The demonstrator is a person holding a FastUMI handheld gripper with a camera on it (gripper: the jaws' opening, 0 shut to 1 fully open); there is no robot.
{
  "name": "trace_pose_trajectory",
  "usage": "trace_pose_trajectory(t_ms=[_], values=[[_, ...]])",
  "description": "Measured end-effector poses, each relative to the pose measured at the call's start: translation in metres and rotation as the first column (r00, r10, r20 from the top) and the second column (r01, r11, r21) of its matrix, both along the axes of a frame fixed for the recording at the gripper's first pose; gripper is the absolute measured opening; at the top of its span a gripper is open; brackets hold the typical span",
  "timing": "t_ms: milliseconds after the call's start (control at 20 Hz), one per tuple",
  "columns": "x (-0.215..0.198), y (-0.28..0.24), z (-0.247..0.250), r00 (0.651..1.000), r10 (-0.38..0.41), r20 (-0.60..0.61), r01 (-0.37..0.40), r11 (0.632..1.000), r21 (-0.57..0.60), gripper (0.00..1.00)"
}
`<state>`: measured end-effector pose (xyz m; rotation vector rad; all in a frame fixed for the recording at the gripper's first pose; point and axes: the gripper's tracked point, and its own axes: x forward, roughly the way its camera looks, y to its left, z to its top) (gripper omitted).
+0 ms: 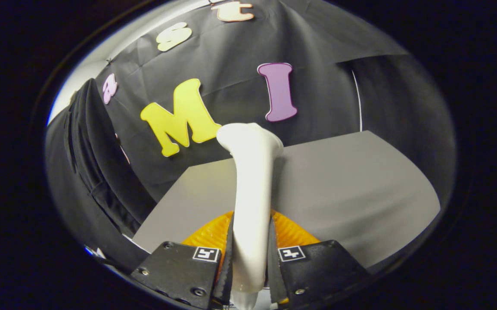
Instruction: Iron the clothes twice with a garment steamer, once on the left side and once on the right side.
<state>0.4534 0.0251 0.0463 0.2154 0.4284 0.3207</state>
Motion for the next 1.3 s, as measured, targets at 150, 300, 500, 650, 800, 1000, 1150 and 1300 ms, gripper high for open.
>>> trace_pose_trajectory(t_ms=[150,300,500,650,800,1000,1150,1300], values=[[-0.021,-0.002,0.011,1.0,-0.012,0.015,0.011,0.999,0.032,0.36],[-0.043,0.003,0.028,0.998,-0.036,0.054,0.034,0.999,0.037,0.36],[-0.079,0.021,0.062,0.989,-0.073,0.127,0.067,0.996,0.051,0.36],[-0.11,0.046,0.09,0.977,-0.1,0.188,0.093,0.995,0.046,0.36],[-0.141,0.081,0.116,0.962,-0.101,0.253,0.099,0.995,0.021,0.36],[-0.176,0.139,0.147,0.944,-0.071,0.322,0.07,0.997,0.012,0.36],[-0.196,0.182,0.169,0.932,-0.045,0.36,0.04,0.999,0.022,0.36],[-0.212,0.223,0.185,0.923,-0.016,0.384,0.007,1.0,0.026,0.36]])
